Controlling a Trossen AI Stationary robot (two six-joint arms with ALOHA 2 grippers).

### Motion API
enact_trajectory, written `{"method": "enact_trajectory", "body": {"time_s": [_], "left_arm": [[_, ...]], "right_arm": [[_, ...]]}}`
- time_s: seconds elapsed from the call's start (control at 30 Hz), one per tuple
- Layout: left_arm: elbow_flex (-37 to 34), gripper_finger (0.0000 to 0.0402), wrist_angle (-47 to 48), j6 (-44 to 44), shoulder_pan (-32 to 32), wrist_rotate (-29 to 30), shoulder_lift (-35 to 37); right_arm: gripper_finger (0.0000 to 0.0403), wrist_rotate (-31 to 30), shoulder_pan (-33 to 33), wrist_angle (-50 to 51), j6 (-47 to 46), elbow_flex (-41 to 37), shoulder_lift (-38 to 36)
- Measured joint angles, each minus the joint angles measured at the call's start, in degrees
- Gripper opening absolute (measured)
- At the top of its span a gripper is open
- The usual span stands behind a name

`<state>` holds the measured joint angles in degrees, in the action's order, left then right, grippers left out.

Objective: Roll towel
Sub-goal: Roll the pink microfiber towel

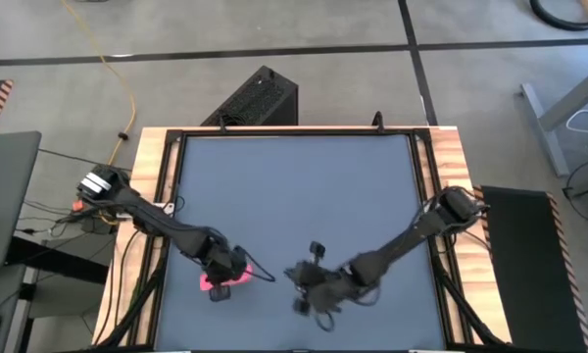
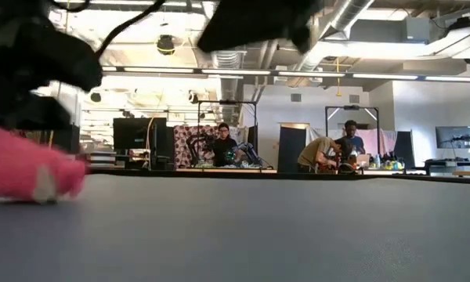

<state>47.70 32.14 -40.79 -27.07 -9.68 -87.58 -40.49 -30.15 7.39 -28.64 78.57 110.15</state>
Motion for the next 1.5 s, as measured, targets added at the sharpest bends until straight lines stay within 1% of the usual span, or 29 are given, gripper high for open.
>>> {"method": "enact_trajectory", "body": {"time_s": [0.07,0.17,0.27,0.4,0.5,0.57,0.63,0.67,0.77,0.9,1.07,1.23,1.3,1.37,1.5], "left_arm": [[-0.4,0.0003,2.6,-8.5,-0.4,4.9,2.7],[-2.0,0.0003,8.9,-18.6,-2.3,12.3,8.4],[-4.2,0.0006,11.2,-28.5,-4.5,15.5,13.7],[-6.6,0.0007,11.3,-42.0,-7.6,21.3,20.7],[-8.1,0.0007,10.9,-55.7,-11.0,28.1,24.6],[-9.4,0.0007,11.2,-65.7,-13.6,33.3,25.6],[-10.1,0.0008,11.0,-74.5,-15.9,35.9,25.2],[-10.2,0.0008,10.8,-76.8,-16.8,36.7,24.8],[-10.4,0.0008,11.0,-80.9,-18.1,37.1,21.4],[-10.5,0.0008,10.3,-83.8,-18.4,36.8,16.6],[-10.4,0.0011,7.5,-84.1,-17.7,36.4,12.4],[-10.4,0.0029,6.9,-84.2,-16.7,35.0,10.5],[-10.4,0.0039,7.0,-84.2,-16.0,33.0,9.8],[-10.4,0.0048,7.1,-84.1,-15.2,29.5,8.6],[-10.4,0.0067,6.9,-81.0,-14.1,23.5,6.8]], "right_arm": [[0.005,0.9,-0.7,-3.9,-0.1,-3.5,-1.4],[0.0048,0.5,-0.7,-12.2,1.5,-8.9,-3.3],[0.0046,-0.1,-0.7,-19.4,2.0,-13.4,-5.5],[0.0041,2.0,-0.9,-23.9,1.7,-17.8,-7.4],[0.0035,2.0,-0.6,-23.4,1.9,-18.9,-8.9],[0.0031,2.0,-0.5,-21.3,2.1,-19.0,-10.6],[0.0028,2.0,-0.7,-19.0,2.2,-19.0,-12.1],[0.0027,2.0,-0.8,-17.9,2.4,-19.0,-12.7],[0.0026,2.0,-1.6,-17.2,4.6,-19.0,-14.3],[0.0027,1.7,-2.2,-16.4,5.2,-19.0,-15.7],[0.0028,1.7,-2.6,-16.1,5.2,-19.0,-15.7],[0.0028,1.7,-2.5,-16.3,5.1,-19.0,-15.7],[0.0028,1.7,-2.5,-16.6,5.1,-19.0,-15.7],[0.0028,1.7,-2.5,-16.6,5.1,-19.0,-15.7],[0.0028,1.8,-2.5,-16.8,5.1,-19.0,-15.7]]}}
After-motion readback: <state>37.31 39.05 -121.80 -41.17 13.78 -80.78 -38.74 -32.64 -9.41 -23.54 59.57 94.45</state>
